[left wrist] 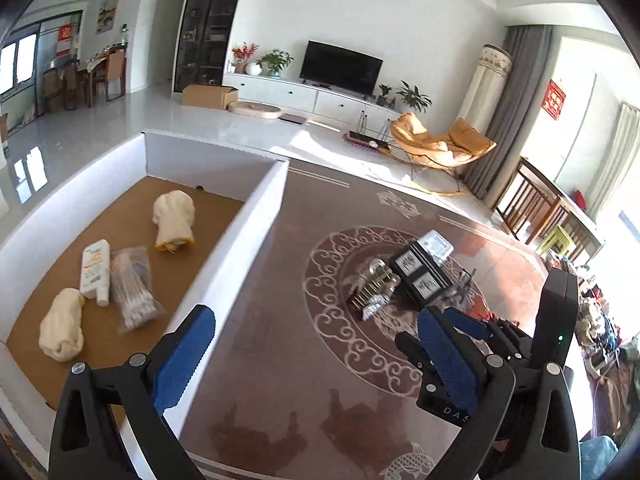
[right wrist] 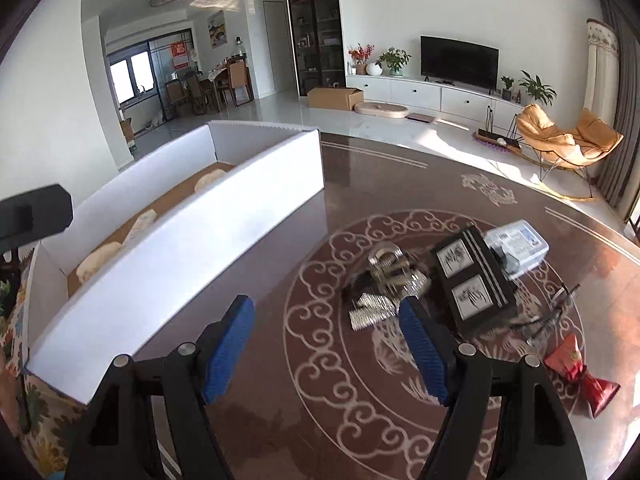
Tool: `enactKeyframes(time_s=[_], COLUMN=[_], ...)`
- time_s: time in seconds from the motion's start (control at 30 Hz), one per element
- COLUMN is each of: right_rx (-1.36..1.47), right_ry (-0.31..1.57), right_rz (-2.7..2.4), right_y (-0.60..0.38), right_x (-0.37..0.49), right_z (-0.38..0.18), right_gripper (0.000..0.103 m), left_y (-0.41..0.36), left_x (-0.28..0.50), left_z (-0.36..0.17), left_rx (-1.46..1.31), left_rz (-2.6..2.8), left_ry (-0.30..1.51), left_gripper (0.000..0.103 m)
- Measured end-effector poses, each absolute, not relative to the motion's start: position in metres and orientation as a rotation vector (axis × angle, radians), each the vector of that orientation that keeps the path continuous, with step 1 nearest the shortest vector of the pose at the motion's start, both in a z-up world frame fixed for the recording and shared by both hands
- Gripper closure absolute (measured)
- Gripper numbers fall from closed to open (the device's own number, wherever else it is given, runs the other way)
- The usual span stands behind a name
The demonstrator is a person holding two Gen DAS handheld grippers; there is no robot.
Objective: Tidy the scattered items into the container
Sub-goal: 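Move both open grippers back over the table toward the remaining items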
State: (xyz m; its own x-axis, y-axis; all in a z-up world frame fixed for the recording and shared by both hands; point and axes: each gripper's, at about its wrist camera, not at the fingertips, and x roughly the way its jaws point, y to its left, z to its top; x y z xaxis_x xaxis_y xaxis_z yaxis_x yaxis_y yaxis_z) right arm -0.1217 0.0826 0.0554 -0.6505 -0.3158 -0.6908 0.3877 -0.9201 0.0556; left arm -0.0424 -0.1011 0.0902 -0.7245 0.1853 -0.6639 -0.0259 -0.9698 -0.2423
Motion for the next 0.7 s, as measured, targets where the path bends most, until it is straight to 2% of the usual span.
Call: enactKeyframes(time_s=[0.3, 0.47, 0.7], right_rx=[1.153, 1.160, 1.165], right_ry=[0.017, 0.026, -0.003], right_rz=[-2.733, -2.748, -2.749], right_y=[0.208, 0.218, 0.214], right_x=[-0.049, -0.043, -0.048], right_z=[0.019, 0.017, 0.006], right_gripper=[0.027, 0.027, 0.027], left_y=[0.014, 0.017, 0.017], left_x=[-0.044, -0.051, -0.051], left_z=[-0.011, -0.038, -0.049], left_rx=[-1.227, -1.275, -1.281], left_rz=[2.575, 2.576, 2.579], left_ry=[-0.110, -0.181, -0.147], left_gripper=[0.000, 0.000, 0.000])
